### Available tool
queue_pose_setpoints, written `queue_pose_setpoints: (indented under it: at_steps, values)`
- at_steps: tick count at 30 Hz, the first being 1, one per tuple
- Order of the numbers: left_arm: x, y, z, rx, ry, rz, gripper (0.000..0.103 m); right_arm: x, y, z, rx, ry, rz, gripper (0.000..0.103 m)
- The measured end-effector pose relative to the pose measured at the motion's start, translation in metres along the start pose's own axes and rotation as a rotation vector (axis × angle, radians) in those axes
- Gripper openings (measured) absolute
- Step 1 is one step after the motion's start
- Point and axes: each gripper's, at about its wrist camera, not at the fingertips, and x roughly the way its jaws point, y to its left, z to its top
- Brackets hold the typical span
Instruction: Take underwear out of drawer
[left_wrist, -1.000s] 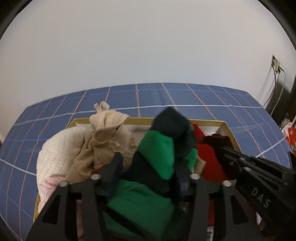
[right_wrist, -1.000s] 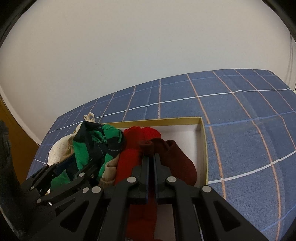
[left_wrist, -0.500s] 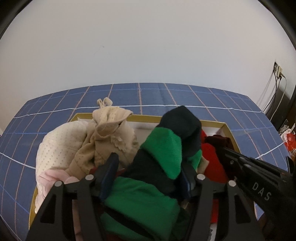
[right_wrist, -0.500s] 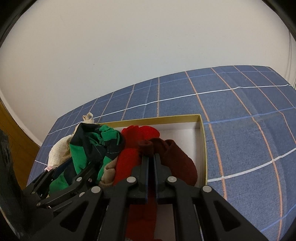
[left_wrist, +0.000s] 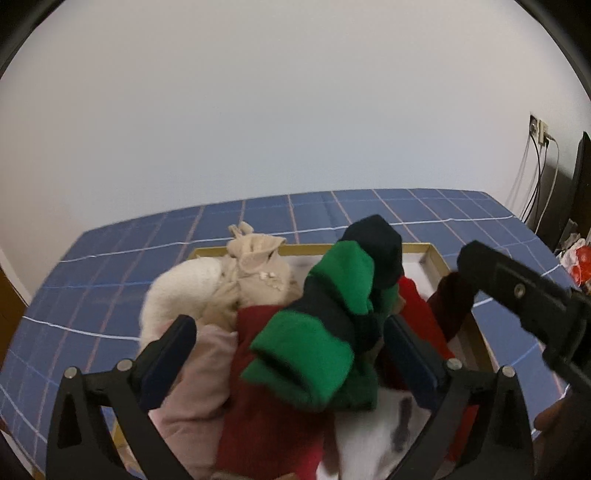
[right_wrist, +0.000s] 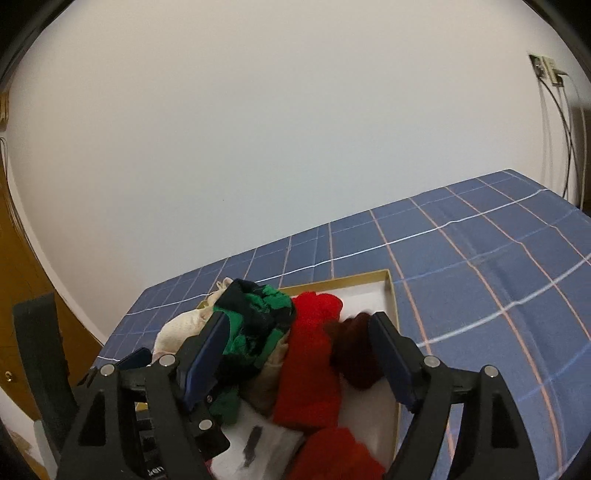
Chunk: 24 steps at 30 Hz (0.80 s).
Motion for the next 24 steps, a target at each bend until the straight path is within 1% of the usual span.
queue_pose_setpoints:
  at_steps: [4, 6, 8, 11, 15, 20, 24]
  values:
    - [-0.013, 0.004, -0.016, 0.004, -0.014, 0.014, 0.103, -0.012, -0.002, -0.017, 0.046, 0.001, 0.013, 0.08]
    - [-0.016, 0.006, -0.024, 0.013, -0.01, 0.038, 0.103, -0.013, -0.001, -0.024, 0.047, -0.001, 0.008, 0.08]
    - [-0.019, 0.007, -0.031, 0.03, -0.01, 0.078, 0.103, -0.016, 0.001, -0.033, 0.04, -0.001, -0.003, 0.08]
    - [-0.03, 0.007, -0.042, 0.035, -0.028, 0.105, 0.103, -0.025, 0.004, -0.044, 0.035, -0.028, -0.004, 0.08]
    - [-0.039, 0.018, -0.054, 0.009, -0.04, 0.08, 0.103, -0.035, 0.01, -0.057, 0.006, -0.036, -0.018, 0.08]
    - [-0.051, 0.032, -0.069, -0.073, -0.042, 0.058, 0.103, -0.054, 0.012, -0.071, 0.014, -0.094, -0.026, 0.08]
    - [-0.063, 0.042, -0.084, -0.127, -0.054, 0.035, 0.103, -0.069, 0.021, -0.084, -0.027, -0.124, -0.044, 0.08]
